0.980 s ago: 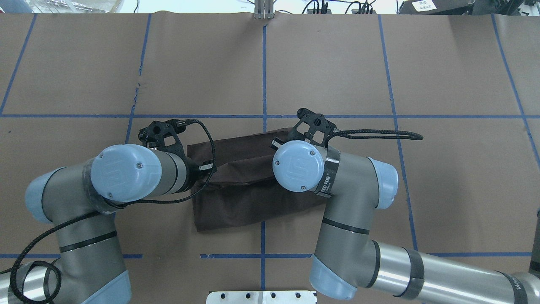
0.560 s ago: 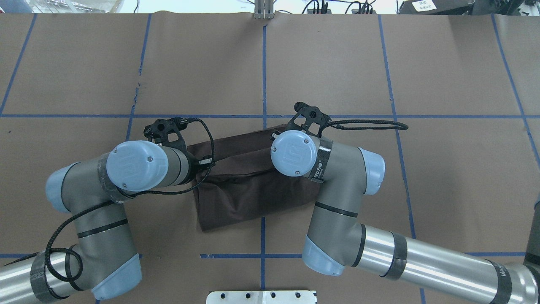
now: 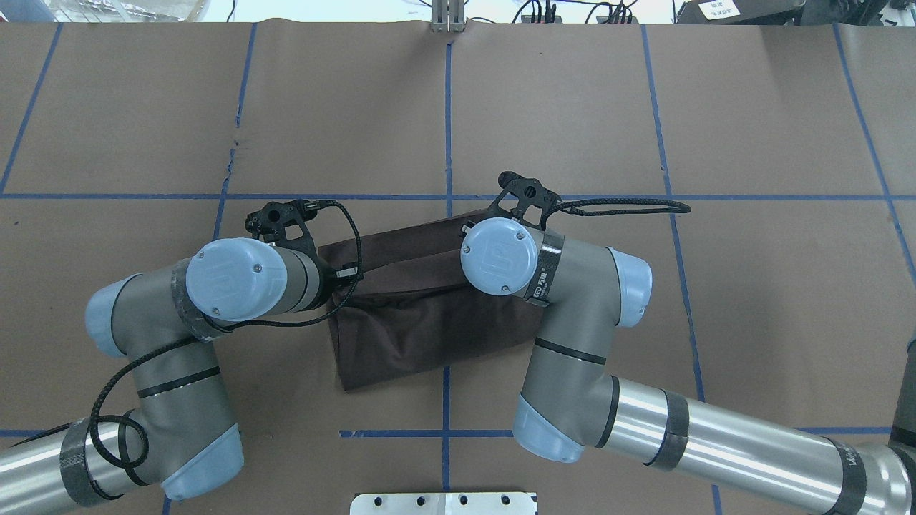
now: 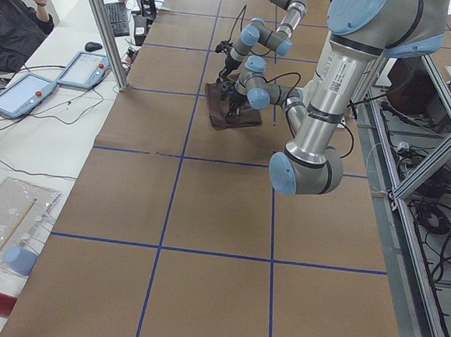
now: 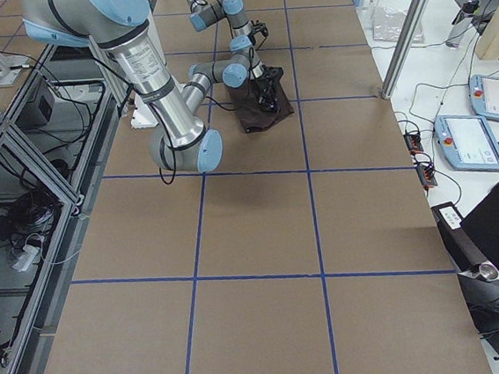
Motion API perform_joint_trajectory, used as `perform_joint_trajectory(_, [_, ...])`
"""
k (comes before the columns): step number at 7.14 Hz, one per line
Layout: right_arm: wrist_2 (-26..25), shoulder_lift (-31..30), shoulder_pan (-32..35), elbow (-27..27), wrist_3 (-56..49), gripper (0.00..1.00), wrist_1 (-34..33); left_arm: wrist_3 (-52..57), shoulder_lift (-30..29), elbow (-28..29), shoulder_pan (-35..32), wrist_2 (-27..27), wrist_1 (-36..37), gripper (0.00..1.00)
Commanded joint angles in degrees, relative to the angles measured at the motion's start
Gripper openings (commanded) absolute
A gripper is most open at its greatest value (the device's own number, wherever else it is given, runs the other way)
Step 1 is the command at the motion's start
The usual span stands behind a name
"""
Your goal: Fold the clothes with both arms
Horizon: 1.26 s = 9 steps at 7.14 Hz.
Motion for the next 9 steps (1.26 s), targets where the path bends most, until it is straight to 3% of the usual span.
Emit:
perform_joint_trajectory(1, [1.0,0.4,0.0,0.9,-4.1,1.0,0.0,6.7,0.2,-0.8,-1.6,-0.4,-0.2,1.0])
perform_joint_trajectory(4, [1.1,-0.5,-2.1,4.1,-6.3,1.0,-0.4,11.4,0.4,-0.7,-4.0,-3.2,-1.9,1.0])
perform_joint_trajectory(6, [-2.0,-0.9,-5.9,3.6,-14.1,1.0,-0.7,11.4,0.4,-0.7,-4.0,-3.2,-1.9,1.0])
perform_joint_trajectory(9, [-3.1,-1.4,-6.6,2.0,-25.6,1.0,-0.8,11.4,0.6,-0.7,-4.0,-3.2,-1.9,1.0])
